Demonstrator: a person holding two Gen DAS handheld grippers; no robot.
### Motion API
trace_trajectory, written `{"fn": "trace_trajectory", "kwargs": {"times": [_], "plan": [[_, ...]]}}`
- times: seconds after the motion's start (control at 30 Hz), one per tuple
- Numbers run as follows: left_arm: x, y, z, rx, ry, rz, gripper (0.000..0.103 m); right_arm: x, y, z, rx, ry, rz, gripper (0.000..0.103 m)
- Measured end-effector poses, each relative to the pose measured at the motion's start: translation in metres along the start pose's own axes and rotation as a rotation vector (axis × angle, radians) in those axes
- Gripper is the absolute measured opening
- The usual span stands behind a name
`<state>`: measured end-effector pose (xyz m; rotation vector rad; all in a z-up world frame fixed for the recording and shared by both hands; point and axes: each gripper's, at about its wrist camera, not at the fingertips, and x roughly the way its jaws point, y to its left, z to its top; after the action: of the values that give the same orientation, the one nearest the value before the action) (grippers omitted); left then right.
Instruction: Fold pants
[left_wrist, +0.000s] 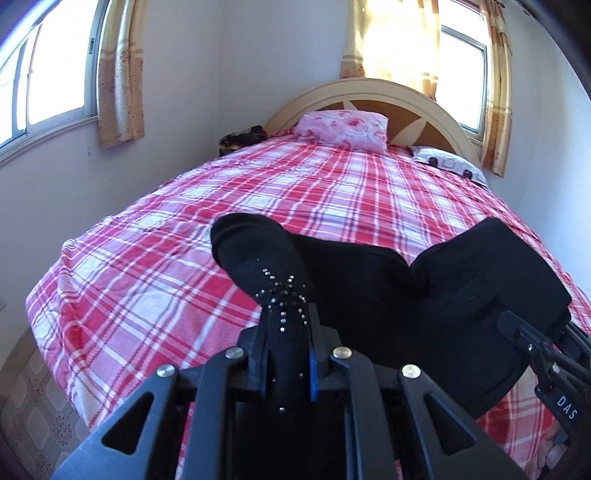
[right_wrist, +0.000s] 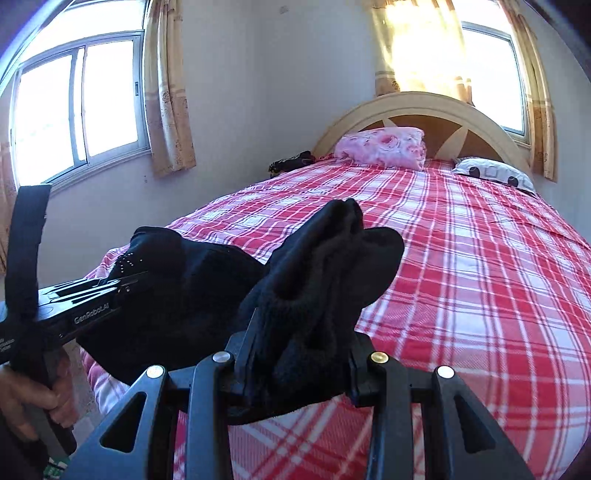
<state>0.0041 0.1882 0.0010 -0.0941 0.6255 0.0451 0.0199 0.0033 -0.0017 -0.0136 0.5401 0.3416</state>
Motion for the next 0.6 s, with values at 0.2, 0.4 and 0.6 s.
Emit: {"fn": "trace_trajectory", "kwargs": {"times": [0.2,0.4,0.6], "plan": [[0.016,0.012,0.000,0.007,-0.001,0.078,0.015,0.043,0.010,0.007,0.008,0.016,0.009,0.037],[0.046,0.017,-0.011,0.037,0.056,0.143,0.015,0.094,-0.008,-0.011,0.105,0.118,0.015,0.037],[0.062,0.022,-0.025,0.047,0.110,0.158,0.015,0.116,-0.026,-0.031,0.171,0.178,0.021,0.037]]}}
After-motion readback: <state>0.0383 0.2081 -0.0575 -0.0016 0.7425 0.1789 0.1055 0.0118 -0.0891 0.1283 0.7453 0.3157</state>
